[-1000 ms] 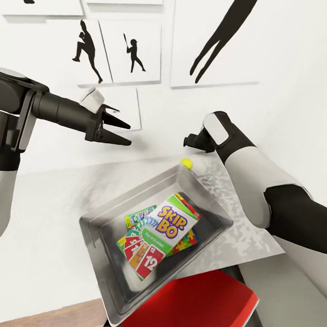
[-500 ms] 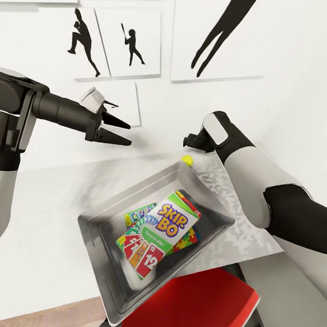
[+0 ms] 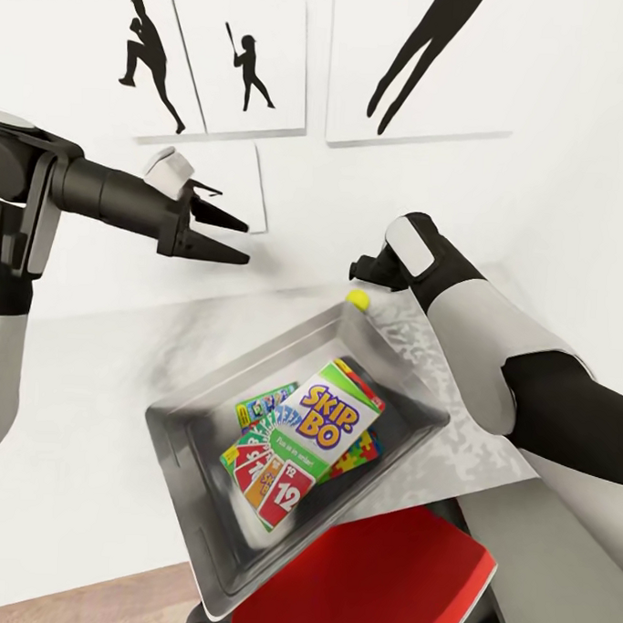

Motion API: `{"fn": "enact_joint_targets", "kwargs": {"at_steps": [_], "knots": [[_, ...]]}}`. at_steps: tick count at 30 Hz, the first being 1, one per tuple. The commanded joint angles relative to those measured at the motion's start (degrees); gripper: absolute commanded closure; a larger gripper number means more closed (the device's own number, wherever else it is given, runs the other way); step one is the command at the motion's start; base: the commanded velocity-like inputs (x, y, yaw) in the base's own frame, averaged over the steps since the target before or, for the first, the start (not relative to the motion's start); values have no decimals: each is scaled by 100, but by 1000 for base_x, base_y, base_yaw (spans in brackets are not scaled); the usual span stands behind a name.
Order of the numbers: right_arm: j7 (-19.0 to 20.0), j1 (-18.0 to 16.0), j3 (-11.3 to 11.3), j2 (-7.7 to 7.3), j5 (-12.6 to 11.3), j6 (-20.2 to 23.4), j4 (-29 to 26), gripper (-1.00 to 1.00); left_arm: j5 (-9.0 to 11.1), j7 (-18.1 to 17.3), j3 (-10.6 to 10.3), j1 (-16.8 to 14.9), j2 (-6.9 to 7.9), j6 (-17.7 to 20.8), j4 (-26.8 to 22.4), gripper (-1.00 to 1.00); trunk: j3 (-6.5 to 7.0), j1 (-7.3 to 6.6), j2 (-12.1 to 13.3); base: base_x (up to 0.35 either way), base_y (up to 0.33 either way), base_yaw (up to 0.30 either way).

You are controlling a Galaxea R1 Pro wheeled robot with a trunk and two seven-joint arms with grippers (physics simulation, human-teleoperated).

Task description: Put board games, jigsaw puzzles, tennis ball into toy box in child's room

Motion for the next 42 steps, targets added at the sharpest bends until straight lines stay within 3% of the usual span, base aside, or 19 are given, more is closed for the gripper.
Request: {"fn": "enact_joint_targets", "kwargs": {"at_steps": [1, 7, 14, 17, 20, 22, 26, 33, 42], "knots": [[-47, -5, 43, -7, -61, 13, -4, -100, 24, -21, -12, -11, -2, 60, -6, -100, -18, 3, -10, 0, 0, 0], [-47, -5, 51, -17, -61, 13, -4, -100, 279, -21, -41, -30, -47, 60, -23, -100, -75, 3, -10, 0, 0, 0], [-47, -5, 46, -13, -61, 13, -4, -100, 548, -21, -184, -37, -461, 60, -40, -100, -141, 3, -10, 0, 0, 0], [-47, -5, 45, -19, -61, 13, -4, -100, 589, -21, -419, -38, -764, 60, -64, -100, -169, 3, -10, 0, 0, 0], [-47, -5, 45, -35, -61, 13, -4, -100, 597, -21, -792, -50, -1211, 60, -75, -100, -197, 3, -10, 0, 0, 0], [-47, -5, 48, -41, -61, 13, -4, -100, 590, -21, -919, -94, -1434, 60, -73, -100, -216, 3, -10, 0, 0, 0], [-47, -5, 51, -45, -61, 13, -4, -100, 589, -21, -1024, -289, -1694, 60, -72, -100, -254, 3, -10, 0, 0, 0], [-47, -5, 46, -28, -61, 13, -21, -100, 576, -21, -1143, -457, -1985, 60, -71, -100, -320, 3, -10, 0, 0, 0], [-47, -5, 45, -38, -61, 13, -49, -100, 597, -21, -1215, -491, -1989, 60, -71, -100, -405, 3, -10, 0, 0, 0]]}}
